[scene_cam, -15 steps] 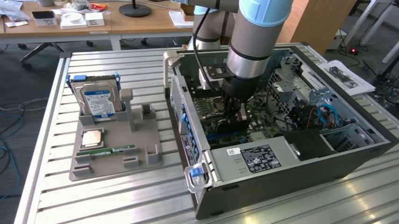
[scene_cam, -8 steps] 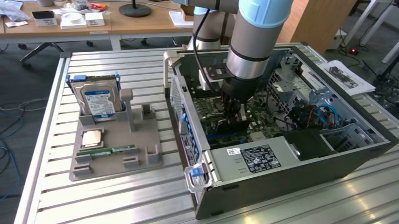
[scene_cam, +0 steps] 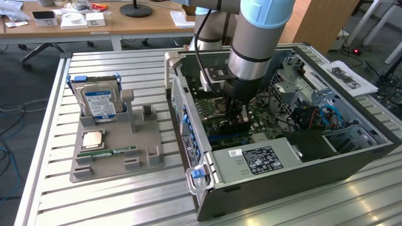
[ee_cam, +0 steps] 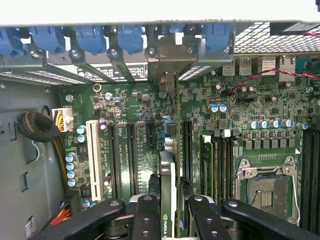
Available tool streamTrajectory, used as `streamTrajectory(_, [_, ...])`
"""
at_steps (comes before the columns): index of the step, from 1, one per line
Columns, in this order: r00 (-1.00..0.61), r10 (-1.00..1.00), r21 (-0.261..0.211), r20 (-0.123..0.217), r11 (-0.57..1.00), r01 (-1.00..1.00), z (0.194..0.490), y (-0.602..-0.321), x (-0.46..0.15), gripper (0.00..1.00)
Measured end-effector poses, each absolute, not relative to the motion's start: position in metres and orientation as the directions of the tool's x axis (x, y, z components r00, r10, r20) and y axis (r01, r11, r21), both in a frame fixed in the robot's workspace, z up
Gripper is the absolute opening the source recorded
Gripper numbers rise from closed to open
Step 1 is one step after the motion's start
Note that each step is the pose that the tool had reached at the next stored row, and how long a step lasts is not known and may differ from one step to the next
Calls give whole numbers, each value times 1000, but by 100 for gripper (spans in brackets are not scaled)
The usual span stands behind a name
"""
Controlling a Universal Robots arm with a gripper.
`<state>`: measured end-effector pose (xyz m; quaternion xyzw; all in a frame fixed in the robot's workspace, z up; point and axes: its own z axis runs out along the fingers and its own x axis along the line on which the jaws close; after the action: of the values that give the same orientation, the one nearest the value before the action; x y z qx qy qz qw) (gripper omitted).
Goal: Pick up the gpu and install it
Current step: 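Insert the gpu into the slot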
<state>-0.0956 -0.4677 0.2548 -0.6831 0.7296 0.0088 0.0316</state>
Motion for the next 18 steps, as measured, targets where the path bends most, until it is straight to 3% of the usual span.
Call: streamTrajectory(18, [-65, -996, -30, -62, 67, -997, 255, -468, -96, 27])
